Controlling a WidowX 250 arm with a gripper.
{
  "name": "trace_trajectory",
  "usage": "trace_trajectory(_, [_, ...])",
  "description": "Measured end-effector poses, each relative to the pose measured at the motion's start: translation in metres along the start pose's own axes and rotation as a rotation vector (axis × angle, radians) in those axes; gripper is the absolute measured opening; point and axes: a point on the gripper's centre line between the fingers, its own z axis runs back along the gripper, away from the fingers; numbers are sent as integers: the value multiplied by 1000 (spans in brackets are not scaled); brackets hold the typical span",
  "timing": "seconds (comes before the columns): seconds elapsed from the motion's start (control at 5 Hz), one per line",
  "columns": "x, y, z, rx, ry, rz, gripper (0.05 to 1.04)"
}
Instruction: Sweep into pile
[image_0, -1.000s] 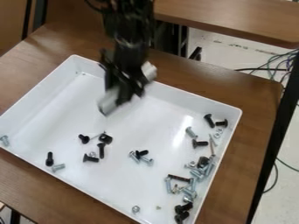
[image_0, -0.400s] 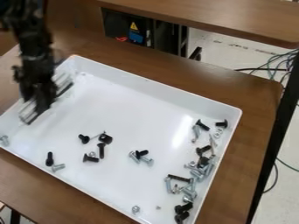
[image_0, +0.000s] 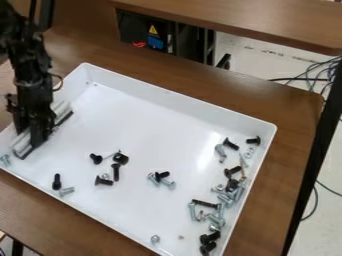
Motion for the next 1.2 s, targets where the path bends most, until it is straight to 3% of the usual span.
trace_trajectory(0.2, [9, -18, 3, 32, 5, -38, 354])
trace_trajectory(0.6, [2, -64, 3, -4, -70, -84, 354])
trace_trajectory(0.8, [-7, -87, 3, -13, -57, -80, 354])
trace_trajectory(1.0, [-15, -111, 8, -12, -1, -42, 353])
trace_trajectory(1.2, [-24, -144, 18, -72, -34, -67, 353])
